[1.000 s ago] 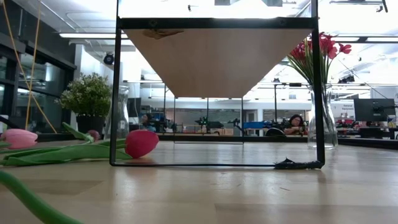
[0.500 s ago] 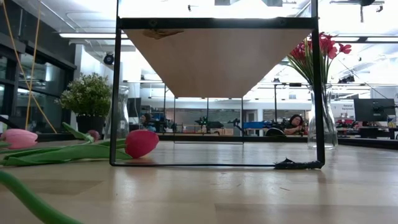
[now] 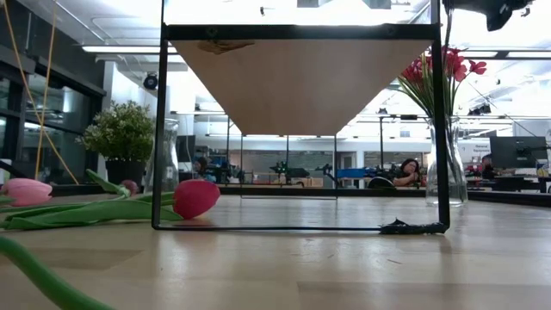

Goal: Pick and place flowers into a vace then onto a shelf
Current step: Put the violet flowers into the right transparent vase

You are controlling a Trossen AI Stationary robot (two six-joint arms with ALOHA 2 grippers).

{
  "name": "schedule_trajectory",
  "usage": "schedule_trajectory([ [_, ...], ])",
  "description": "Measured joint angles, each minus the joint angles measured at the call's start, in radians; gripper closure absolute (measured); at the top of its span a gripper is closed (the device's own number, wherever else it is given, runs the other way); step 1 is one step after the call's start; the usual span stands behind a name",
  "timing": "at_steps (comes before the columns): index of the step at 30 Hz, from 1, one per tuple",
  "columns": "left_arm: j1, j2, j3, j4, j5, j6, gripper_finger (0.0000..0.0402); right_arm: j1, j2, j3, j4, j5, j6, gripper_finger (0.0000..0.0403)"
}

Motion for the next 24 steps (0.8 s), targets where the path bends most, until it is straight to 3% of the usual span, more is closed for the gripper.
schedule_trajectory([
  [7,0.0,0.0,0.0,0.0,0.0,0.0,0.019,0.0,0.0,-0.006,0.002,0.044,0.004,0.0403],
  [24,0.0,0.0,0.0,-0.005,-0.003,0.032,0.019,0.0,0.059,-0.006,-0.193,0.114,0.234,0.0403],
])
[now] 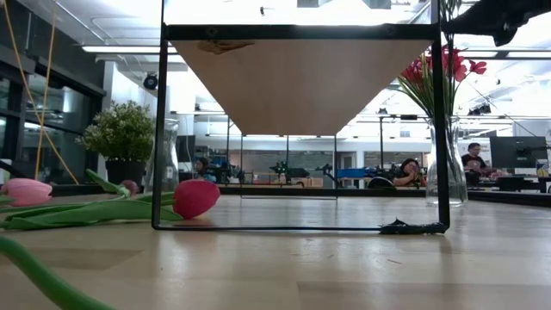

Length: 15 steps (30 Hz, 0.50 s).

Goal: Pick and place flowers into a vace then onto a shelf
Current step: Put the violet flowers into the right transparent vase

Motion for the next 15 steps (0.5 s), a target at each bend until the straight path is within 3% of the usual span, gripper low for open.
schedule_trajectory([
  [15,0.0,0.0,0.0,0.002,-0.003,0.013,0.019,0.0,0.098,0.0,-0.047,0.107,0.113,0.0403],
])
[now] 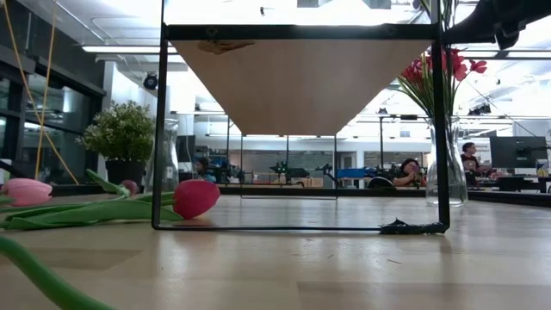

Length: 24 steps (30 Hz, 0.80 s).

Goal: Pick and place flowers into a vace then onto a shelf
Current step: Put the violet flowers into the right transparent vase

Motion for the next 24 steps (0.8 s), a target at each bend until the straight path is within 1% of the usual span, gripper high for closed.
schedule_trajectory([
  [4,0.0,0.0,0.0,0.0,0.0,0.0,0.019,0.0,0.034,0.0,-0.001,0.002,0.07,0.0403],
  [11,0.0,0.0,0.0,-0.002,0.002,0.0,0.019,0.0,0.083,0.0,-0.001,0.009,0.112,0.0403],
  [24,0.0,0.0,0.0,-0.005,0.019,0.0,0.019,0.0,0.16,0.0,-0.09,0.029,0.264,0.0403],
])
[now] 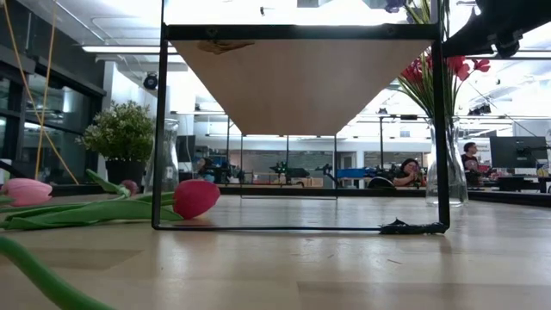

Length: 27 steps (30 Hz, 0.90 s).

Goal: Pick and place flowers into a vace then onto a shelf
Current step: Put the violet flowers into the right transparent vase

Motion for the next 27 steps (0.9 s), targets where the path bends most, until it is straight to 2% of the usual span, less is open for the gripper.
schedule_trajectory([
  [9,0.0,0.0,0.0,-0.001,0.002,0.0,0.019,0.0,0.033,0.0,-0.025,-0.007,0.073,0.0403],
  [17,0.0,0.0,0.0,-0.008,0.027,0.0,0.019,0.0,0.037,0.0,-0.024,-0.021,0.075,0.0401],
  [27,0.0,0.0,0.0,-0.016,0.029,0.0,0.019,0.0,0.037,0.0,-0.024,-0.031,0.076,0.0366],
])
